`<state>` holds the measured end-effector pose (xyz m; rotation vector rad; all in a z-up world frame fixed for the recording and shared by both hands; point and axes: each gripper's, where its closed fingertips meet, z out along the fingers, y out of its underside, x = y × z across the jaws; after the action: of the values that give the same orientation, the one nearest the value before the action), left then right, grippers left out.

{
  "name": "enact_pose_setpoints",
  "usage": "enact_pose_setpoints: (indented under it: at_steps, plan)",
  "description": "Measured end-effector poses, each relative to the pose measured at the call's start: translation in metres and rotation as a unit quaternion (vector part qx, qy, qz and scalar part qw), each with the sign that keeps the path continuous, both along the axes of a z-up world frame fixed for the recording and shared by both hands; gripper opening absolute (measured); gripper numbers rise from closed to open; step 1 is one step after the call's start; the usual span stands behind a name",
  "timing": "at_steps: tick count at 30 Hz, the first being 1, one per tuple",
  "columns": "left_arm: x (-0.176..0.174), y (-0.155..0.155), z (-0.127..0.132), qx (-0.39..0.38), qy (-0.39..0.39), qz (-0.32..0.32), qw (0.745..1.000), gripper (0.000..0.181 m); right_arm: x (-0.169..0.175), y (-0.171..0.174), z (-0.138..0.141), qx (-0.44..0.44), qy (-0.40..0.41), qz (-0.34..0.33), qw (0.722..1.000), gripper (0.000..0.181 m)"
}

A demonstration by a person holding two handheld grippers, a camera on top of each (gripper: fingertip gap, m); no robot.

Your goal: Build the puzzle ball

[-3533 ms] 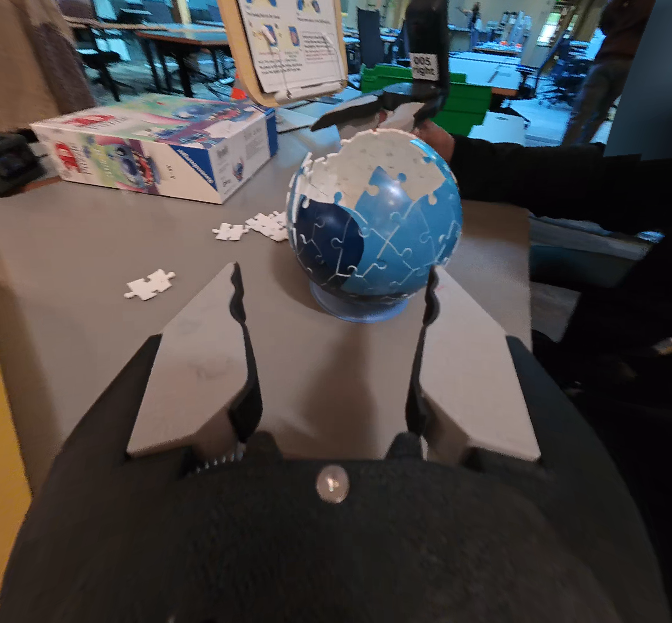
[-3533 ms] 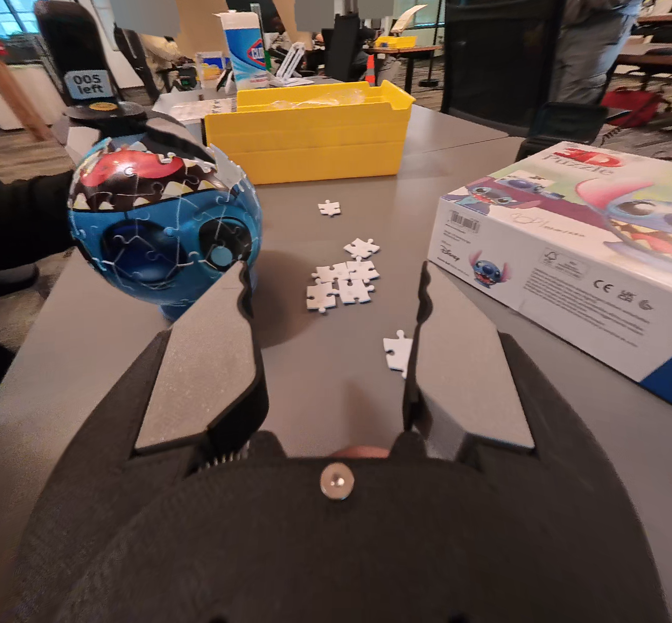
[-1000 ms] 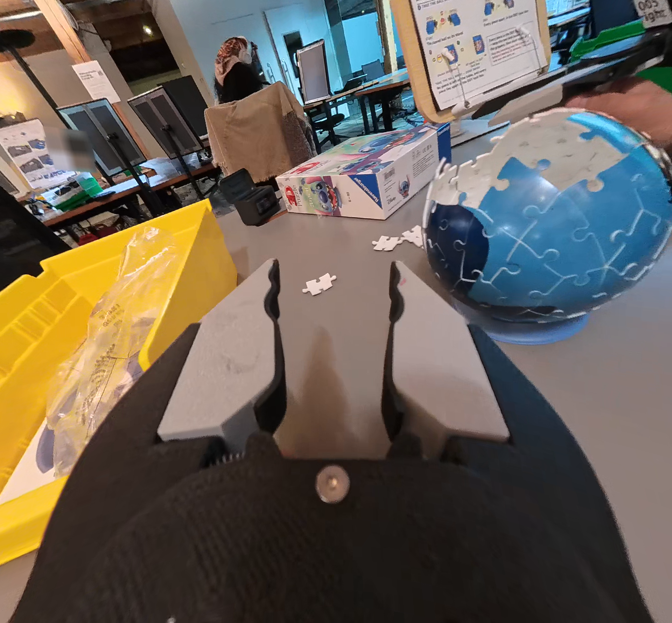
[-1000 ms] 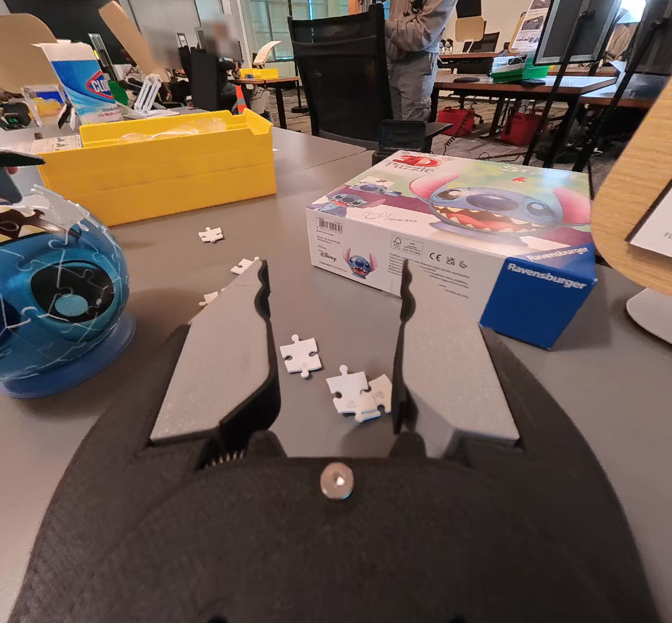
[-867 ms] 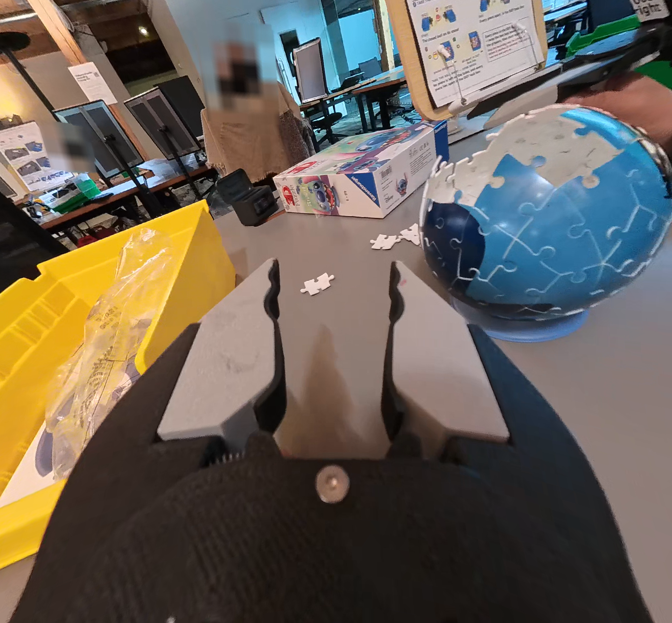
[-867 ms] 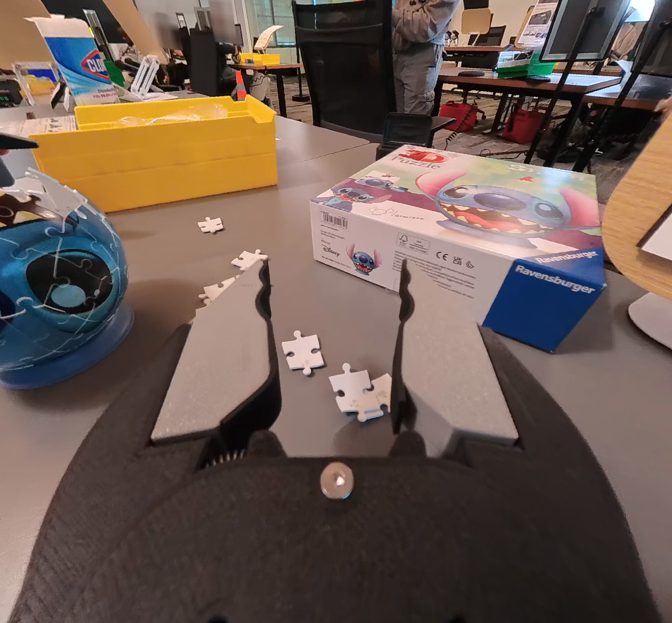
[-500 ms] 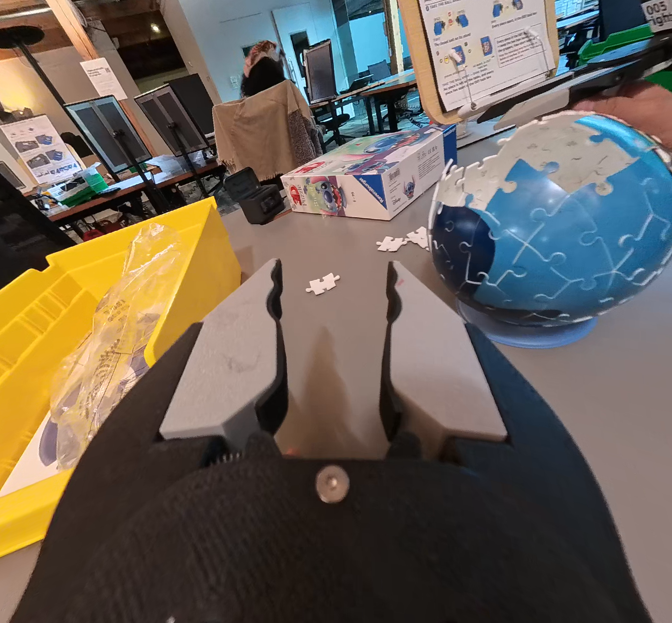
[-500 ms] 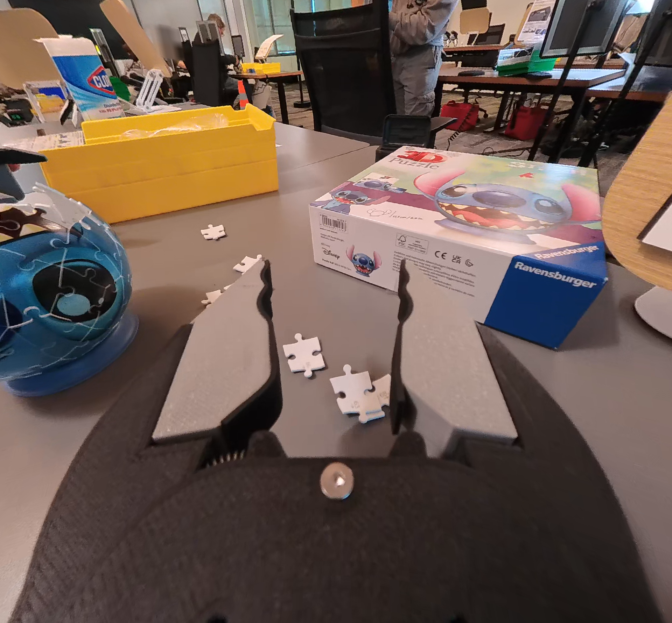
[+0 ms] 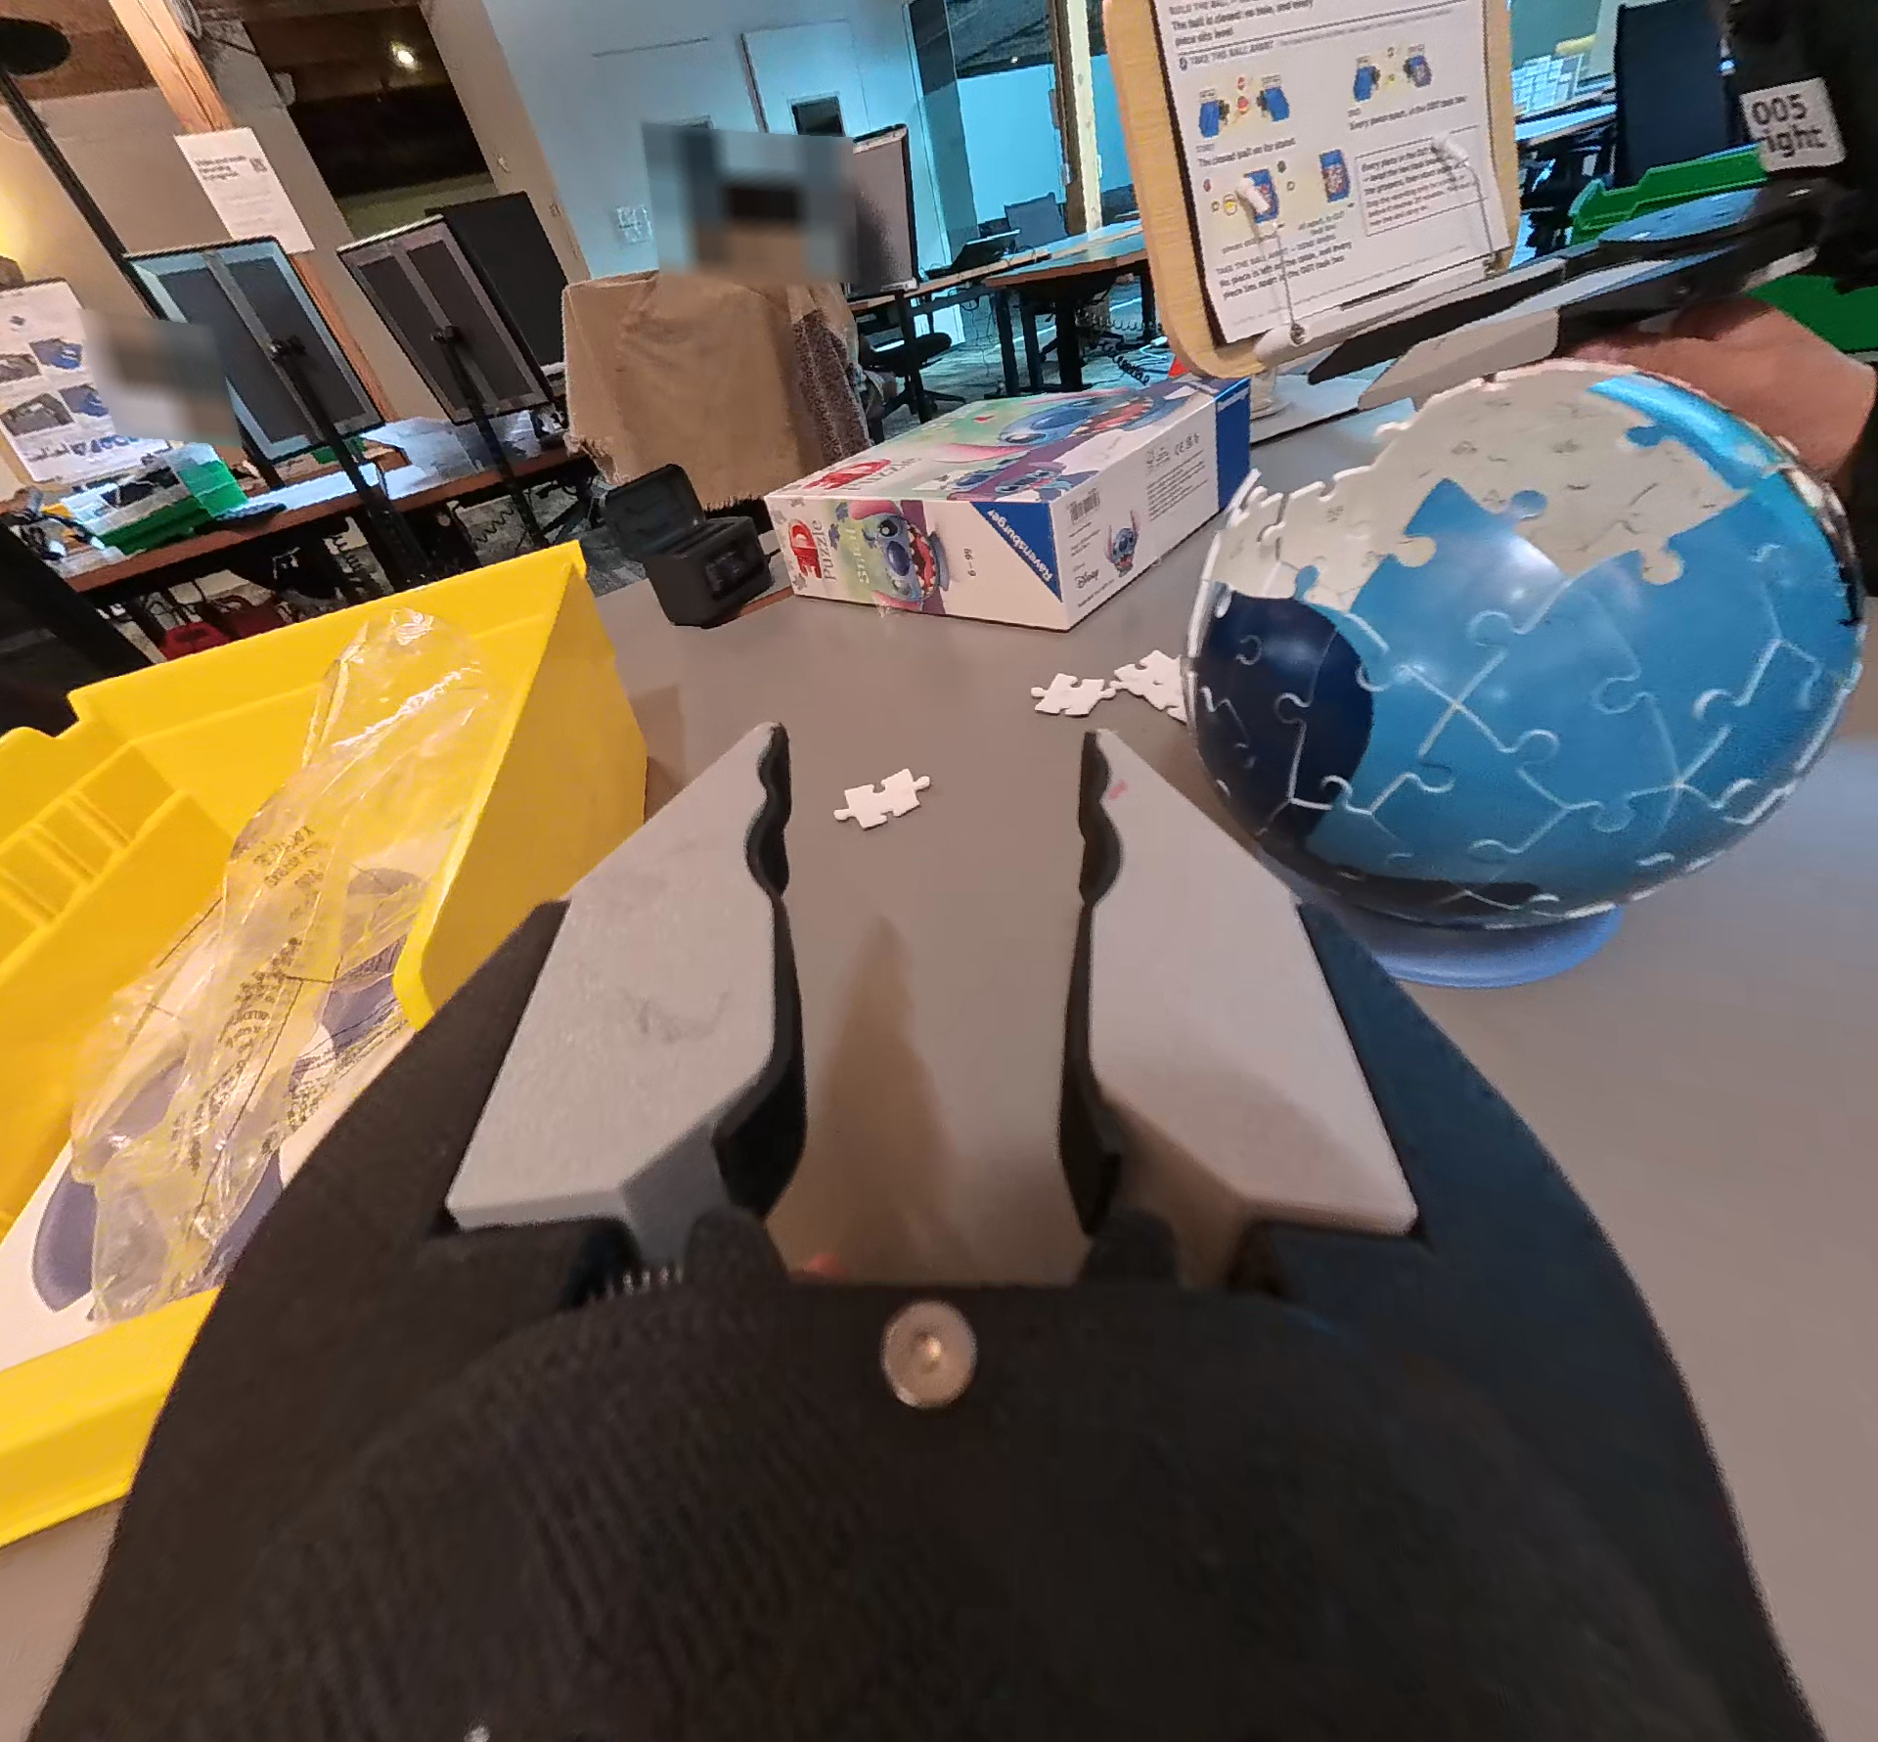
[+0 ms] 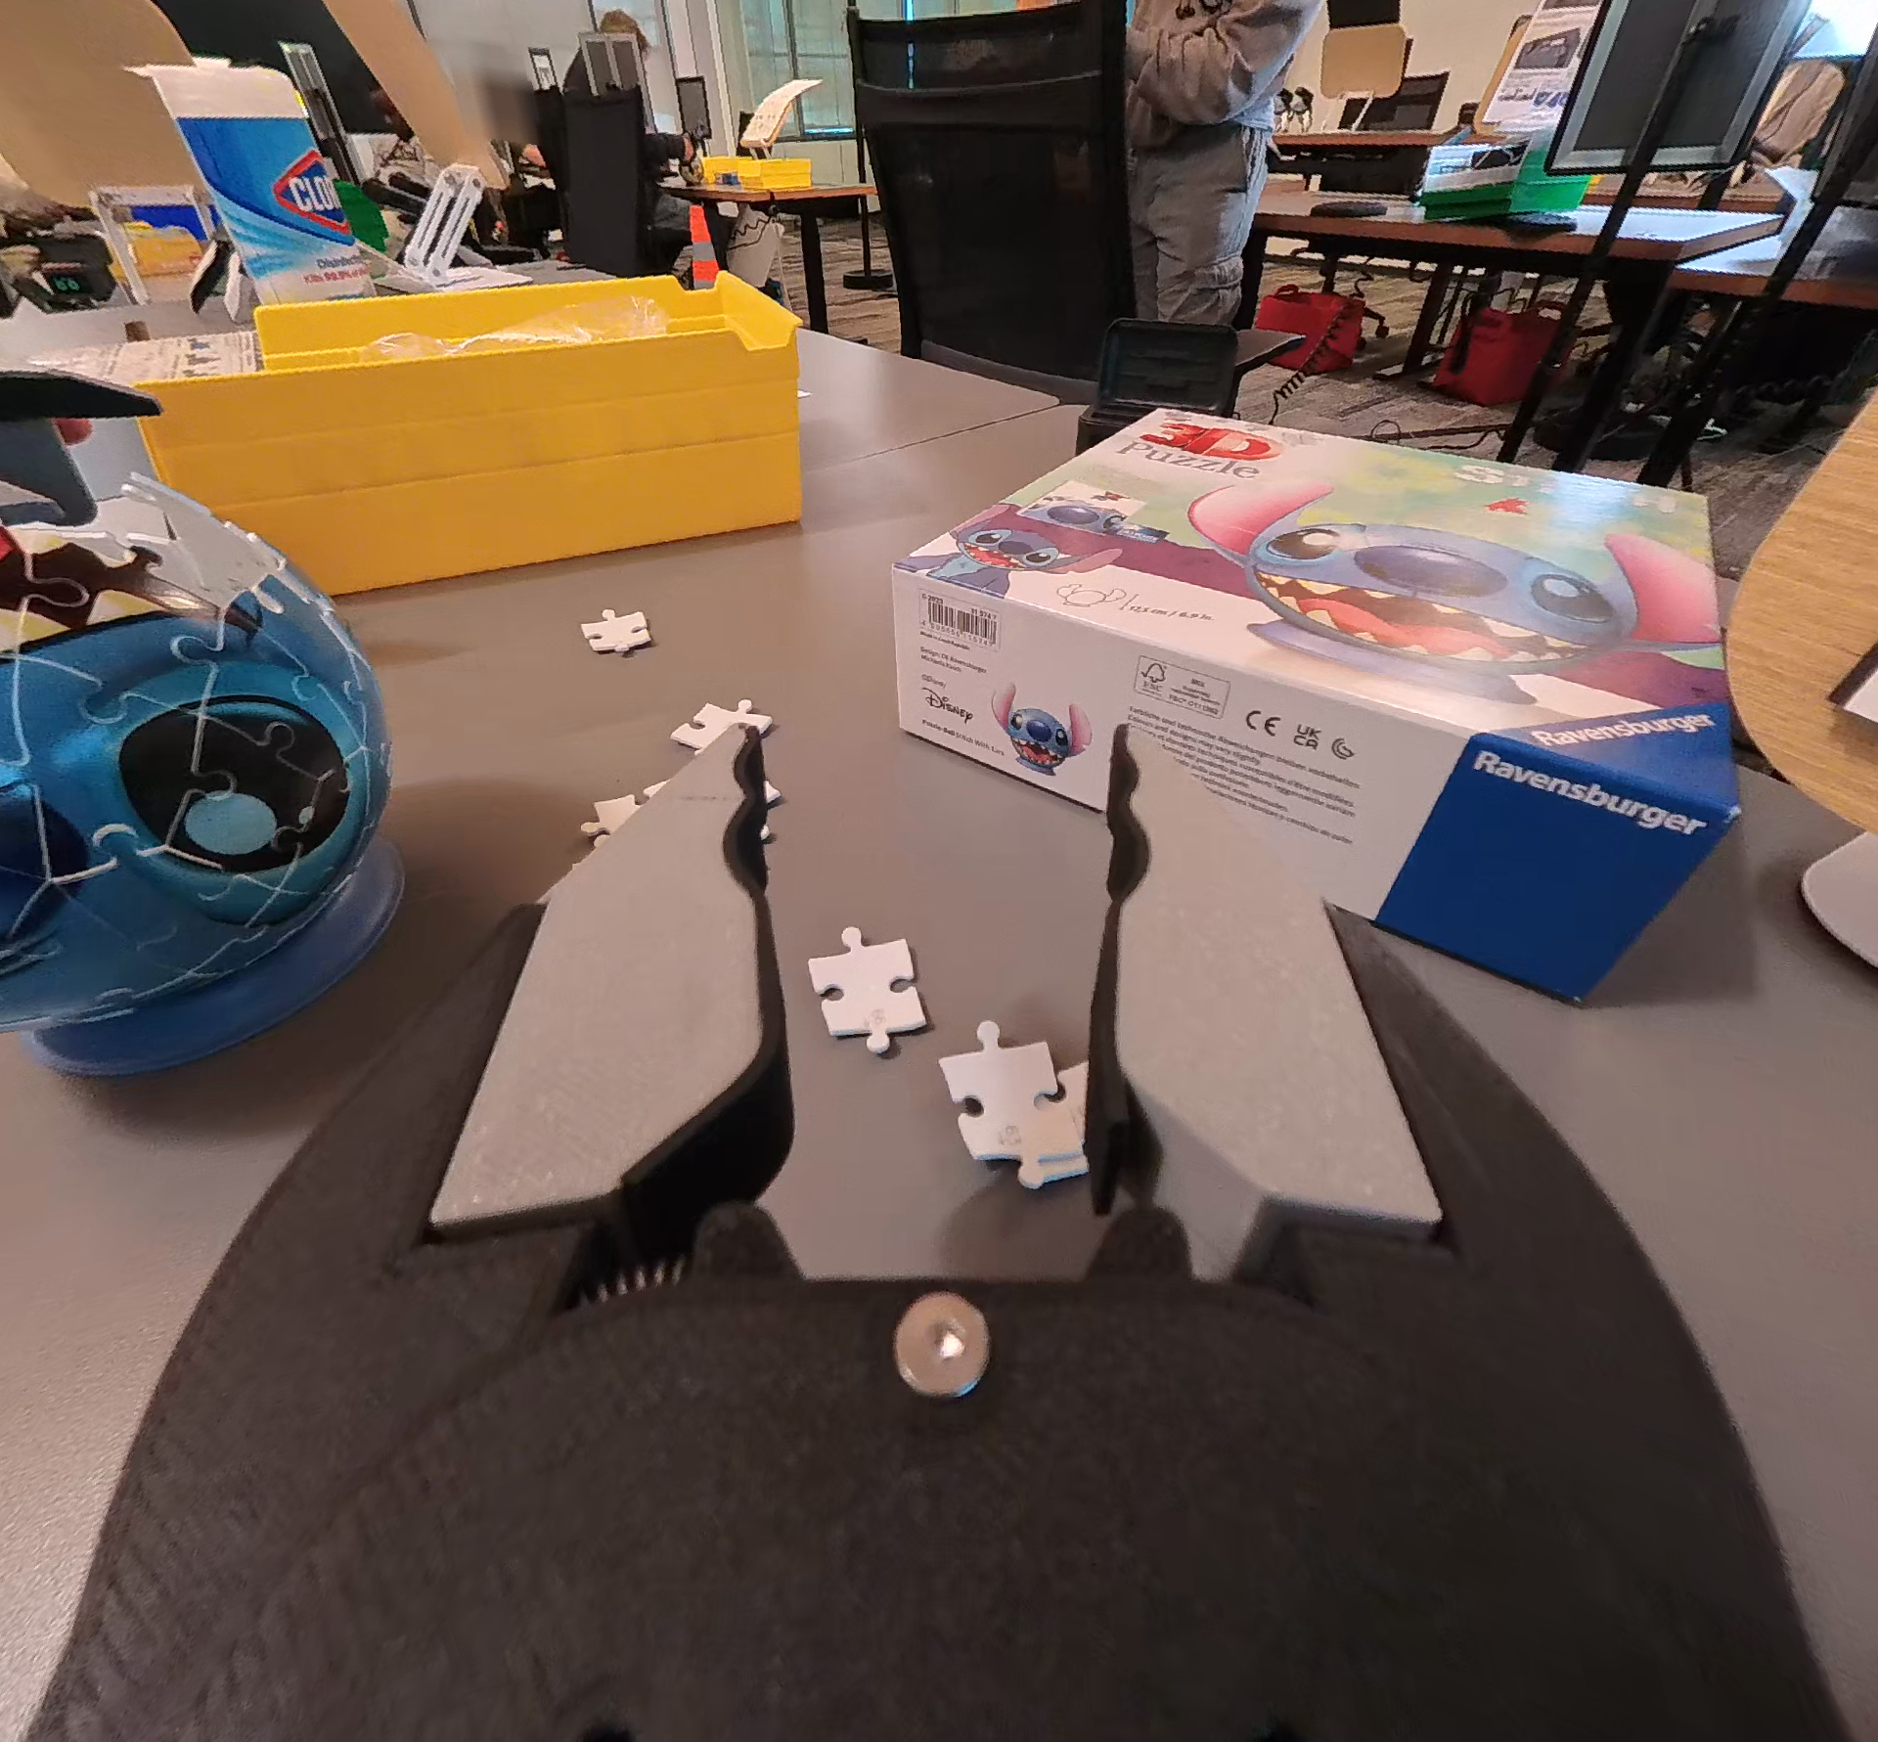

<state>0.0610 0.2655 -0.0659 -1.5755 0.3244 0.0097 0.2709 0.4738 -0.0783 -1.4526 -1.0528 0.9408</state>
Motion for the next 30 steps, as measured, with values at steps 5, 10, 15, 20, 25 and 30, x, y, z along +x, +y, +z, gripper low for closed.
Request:
enact_pose_setpoints:
  at_steps: [5,10,15,20,25,30]
  plan:
    - [0.001,0.000,-0.001,-0.001,0.005,-0.002,1.000,0.055,-0.001,-0.001,0.000,0.001,-0.002,0.003,1.000,0.064]
    - [-0.001,0.001,-0.001,-0.001,0.005,0.009,1.000,0.054,-0.001,-0.003,0.001,0.002,0.000,0.007,1.000,0.063]
    - [0.002,-0.001,0.003,0.011,-0.007,-0.006,1.000,0.057,-0.007,-0.014,0.000,0.012,-0.008,0.028,1.000,0.063]
    - [0.012,-0.003,0.003,0.008,-0.019,-0.041,0.999,0.058,-0.024,-0.049,-0.005,0.030,-0.033,0.095,0.995,0.063]
    - [0.013,-0.003,0.003,0.005,-0.025,-0.047,0.999,0.059,-0.038,-0.078,-0.014,0.054,-0.066,0.143,0.986,0.064]
    - [0.013,-0.002,0.002,0.001,-0.024,-0.045,0.999,0.059,-0.039,-0.077,-0.017,0.064,-0.079,0.138,0.985,0.064]
